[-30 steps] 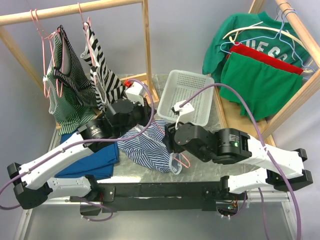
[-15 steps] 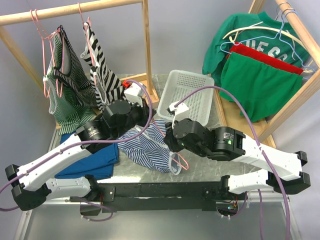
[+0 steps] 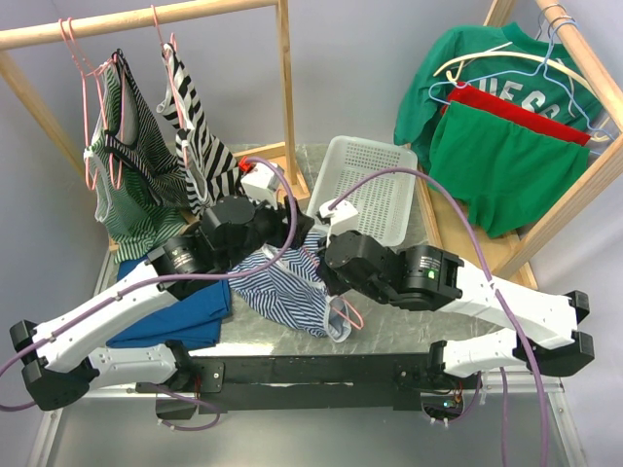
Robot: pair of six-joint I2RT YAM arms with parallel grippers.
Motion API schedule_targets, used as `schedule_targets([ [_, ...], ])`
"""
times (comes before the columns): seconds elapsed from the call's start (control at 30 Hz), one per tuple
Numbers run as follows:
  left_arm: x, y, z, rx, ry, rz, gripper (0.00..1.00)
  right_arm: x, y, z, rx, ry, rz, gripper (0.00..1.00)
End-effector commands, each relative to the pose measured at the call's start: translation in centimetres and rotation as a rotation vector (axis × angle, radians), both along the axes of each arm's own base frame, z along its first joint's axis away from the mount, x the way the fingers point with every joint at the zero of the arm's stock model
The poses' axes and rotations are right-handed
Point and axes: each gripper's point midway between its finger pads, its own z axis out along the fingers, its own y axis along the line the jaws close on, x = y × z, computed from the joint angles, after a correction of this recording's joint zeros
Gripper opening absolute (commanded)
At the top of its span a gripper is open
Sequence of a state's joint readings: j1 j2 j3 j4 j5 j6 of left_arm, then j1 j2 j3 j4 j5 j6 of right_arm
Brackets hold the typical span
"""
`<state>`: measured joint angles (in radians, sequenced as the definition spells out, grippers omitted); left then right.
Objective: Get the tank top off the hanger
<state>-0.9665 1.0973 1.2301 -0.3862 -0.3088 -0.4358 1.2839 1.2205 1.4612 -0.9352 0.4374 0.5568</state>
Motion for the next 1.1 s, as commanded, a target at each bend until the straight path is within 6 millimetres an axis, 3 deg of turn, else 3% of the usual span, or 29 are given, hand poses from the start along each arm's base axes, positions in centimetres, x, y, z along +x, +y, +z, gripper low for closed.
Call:
schedule_targets([
  [0.0,-0.1,1.1,2.4,-0.103,-0.04,0.049,0.83,1.4,-1.6,2.1,0.104,-0.048,-0.111,0.0],
  [0.03,0.1,1.5,2.3,-0.107,-0.04,0.076,0.94,1.4,-2.0,1.8,0.102,-0.046,-0.122,0.0],
  [0.1,0.1,2.2,2.3,-0.11,-0.039,0.103,0.99,1.8,-2.7,1.8,0.122,-0.048,-0.161,0.0],
  [0.27,0.2,4.2,0.6,-0.109,-0.008,0.191,0.96,2.0,-4.2,2.6,0.178,-0.068,-0.206,0.0],
  [0.4,0.7,5.3,-2.4,-0.083,0.038,0.259,0.96,1.8,-5.3,4.2,0.248,-0.084,-0.221,0.0],
  [0.53,2.2,4.8,-6.2,-0.047,0.107,0.257,0.96,1.2,-4.9,5.5,0.304,-0.087,-0.171,0.0],
  [0.77,4.7,3.7,-7.8,-0.036,0.136,0.244,1.0,0.3,-3.9,5.8,0.28,-0.089,-0.114,0.0],
  [0.9,5.8,3.8,-7.6,-0.02,0.12,0.259,0.85,0.1,-3.4,5.8,0.271,-0.087,-0.095,0.0],
  [1.0,6.4,4.0,-8.2,0.005,0.133,0.273,0.51,0.0,-3.5,6.1,0.283,-0.092,-0.092,0.0],
  [1.07,6.7,4.1,-8.6,0.019,0.14,0.281,0.39,-0.1,-3.7,6.1,0.283,-0.092,-0.095,0.0],
])
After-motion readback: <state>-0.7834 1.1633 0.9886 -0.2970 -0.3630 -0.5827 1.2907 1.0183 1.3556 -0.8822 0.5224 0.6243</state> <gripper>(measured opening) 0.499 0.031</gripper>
